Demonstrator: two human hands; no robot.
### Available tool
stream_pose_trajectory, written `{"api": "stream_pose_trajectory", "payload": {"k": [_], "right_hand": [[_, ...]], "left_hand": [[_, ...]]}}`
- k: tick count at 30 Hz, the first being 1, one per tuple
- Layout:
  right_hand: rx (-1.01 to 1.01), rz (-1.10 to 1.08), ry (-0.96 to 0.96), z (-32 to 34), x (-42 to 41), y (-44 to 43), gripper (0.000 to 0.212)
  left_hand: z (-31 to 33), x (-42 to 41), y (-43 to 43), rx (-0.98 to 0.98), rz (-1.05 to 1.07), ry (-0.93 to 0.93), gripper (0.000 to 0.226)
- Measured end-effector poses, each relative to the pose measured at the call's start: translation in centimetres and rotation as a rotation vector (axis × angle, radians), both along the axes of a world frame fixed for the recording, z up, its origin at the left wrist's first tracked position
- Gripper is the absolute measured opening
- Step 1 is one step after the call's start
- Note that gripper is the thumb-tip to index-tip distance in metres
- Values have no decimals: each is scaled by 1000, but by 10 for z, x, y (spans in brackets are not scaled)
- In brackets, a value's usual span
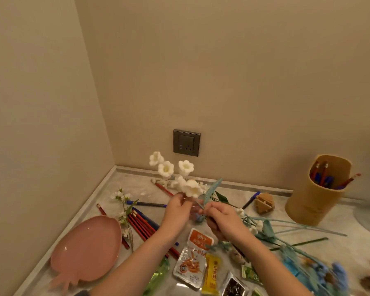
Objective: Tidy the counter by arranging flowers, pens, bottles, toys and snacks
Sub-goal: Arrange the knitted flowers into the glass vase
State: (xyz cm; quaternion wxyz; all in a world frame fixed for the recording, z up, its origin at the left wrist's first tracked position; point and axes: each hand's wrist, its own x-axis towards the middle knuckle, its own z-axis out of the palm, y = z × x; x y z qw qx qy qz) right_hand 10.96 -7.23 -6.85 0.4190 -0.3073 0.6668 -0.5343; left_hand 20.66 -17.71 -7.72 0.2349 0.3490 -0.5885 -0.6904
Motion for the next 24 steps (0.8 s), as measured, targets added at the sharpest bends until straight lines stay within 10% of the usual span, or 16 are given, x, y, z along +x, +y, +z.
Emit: {"api": "stream_pose_trajectory", "payload": {"k": [11, 24], "right_hand": [[59, -48, 263, -3, -11, 23, 19], [532, 14, 1267, -52, -32, 11, 27]], "left_hand": [[21, -20, -2, -5, 110, 32, 23], [-5, -16, -8, 18, 55, -98, 21]]}}
